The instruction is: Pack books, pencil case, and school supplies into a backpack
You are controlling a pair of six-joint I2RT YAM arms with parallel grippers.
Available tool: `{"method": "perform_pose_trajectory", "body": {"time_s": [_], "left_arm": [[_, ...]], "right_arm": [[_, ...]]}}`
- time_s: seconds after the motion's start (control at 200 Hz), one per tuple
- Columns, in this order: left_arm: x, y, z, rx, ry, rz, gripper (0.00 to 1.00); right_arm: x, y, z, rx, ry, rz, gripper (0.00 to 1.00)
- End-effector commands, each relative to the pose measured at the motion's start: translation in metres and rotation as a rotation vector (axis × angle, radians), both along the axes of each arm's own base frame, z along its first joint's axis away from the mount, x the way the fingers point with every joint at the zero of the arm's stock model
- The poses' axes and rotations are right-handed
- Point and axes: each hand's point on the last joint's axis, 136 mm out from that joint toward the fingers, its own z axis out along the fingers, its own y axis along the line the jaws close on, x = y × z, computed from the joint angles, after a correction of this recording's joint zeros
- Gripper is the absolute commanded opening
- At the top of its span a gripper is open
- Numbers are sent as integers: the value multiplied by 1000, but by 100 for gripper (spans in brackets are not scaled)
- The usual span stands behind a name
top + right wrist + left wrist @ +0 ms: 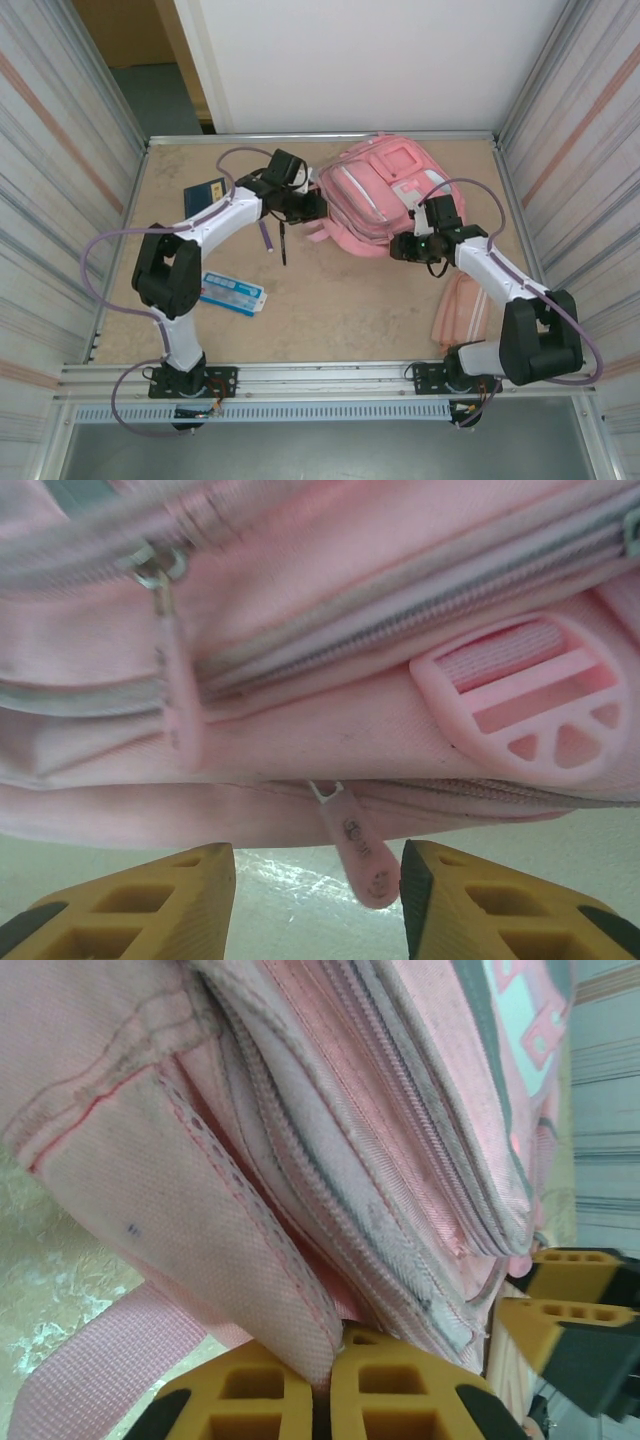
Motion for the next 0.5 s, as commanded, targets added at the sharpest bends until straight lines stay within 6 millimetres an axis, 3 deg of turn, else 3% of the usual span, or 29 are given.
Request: {"method": "perform_pose_trajectory", "body": {"time_s": [0.0, 0.06, 0.22, 0.496], "left_arm": [[-11, -13, 71, -108, -112, -77, 0], [-12, -14, 81, -121, -124, -85, 0], [-14, -16, 94, -137, -164, -104, 0], [-17, -16, 102, -138, -156, -111, 0]], "right_arm": [[-1, -5, -7, -42, 22, 17, 48], [2, -7, -9, -40, 11, 4, 46], [9, -3, -1, -27, -30, 28, 32], [9, 0, 4, -42, -83, 42, 26]]}}
